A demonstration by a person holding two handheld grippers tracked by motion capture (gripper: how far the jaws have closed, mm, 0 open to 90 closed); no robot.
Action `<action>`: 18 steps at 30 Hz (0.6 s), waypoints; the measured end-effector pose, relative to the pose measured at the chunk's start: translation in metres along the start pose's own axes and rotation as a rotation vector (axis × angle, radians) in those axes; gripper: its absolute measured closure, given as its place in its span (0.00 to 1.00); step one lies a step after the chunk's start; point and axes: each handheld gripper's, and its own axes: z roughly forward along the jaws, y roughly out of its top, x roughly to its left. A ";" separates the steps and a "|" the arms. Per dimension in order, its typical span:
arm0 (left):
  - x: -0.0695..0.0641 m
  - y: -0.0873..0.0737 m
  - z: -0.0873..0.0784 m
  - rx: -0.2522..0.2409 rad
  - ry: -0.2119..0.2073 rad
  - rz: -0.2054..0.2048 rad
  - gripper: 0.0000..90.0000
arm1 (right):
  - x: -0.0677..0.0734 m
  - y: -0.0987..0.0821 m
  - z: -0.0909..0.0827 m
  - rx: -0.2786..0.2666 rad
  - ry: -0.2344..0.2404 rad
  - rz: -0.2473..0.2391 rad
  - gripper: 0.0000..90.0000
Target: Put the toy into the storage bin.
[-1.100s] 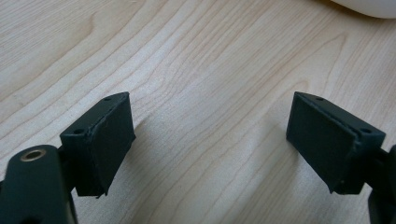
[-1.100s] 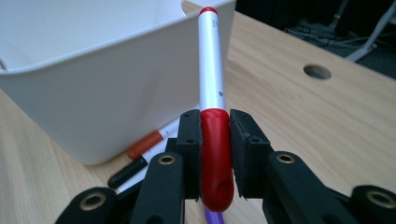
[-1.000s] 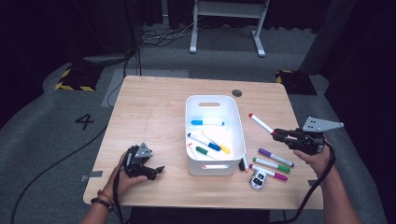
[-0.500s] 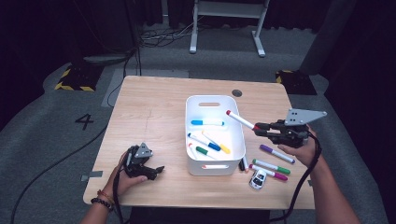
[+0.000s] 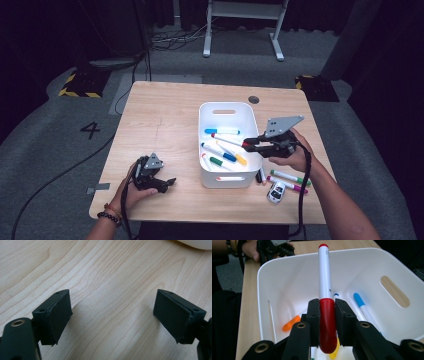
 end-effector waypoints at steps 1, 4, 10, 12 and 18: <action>0.000 0.000 0.000 0.000 0.000 0.000 0.17 | 0.000 0.000 0.000 0.000 0.000 0.000 0.84; 0.000 0.000 0.000 0.000 0.000 0.000 0.17 | 0.003 0.004 0.010 0.036 0.023 -0.020 0.84; 0.000 0.000 0.000 -0.001 0.001 0.008 0.17 | 0.007 0.006 0.026 0.098 0.057 -0.043 0.83; 0.000 0.000 0.000 -0.001 0.001 0.007 0.17 | 0.009 0.007 0.032 0.125 0.057 -0.049 0.83; 0.000 0.000 0.000 -0.001 0.000 0.008 0.17 | 0.004 -0.002 0.019 0.065 0.022 -0.015 0.67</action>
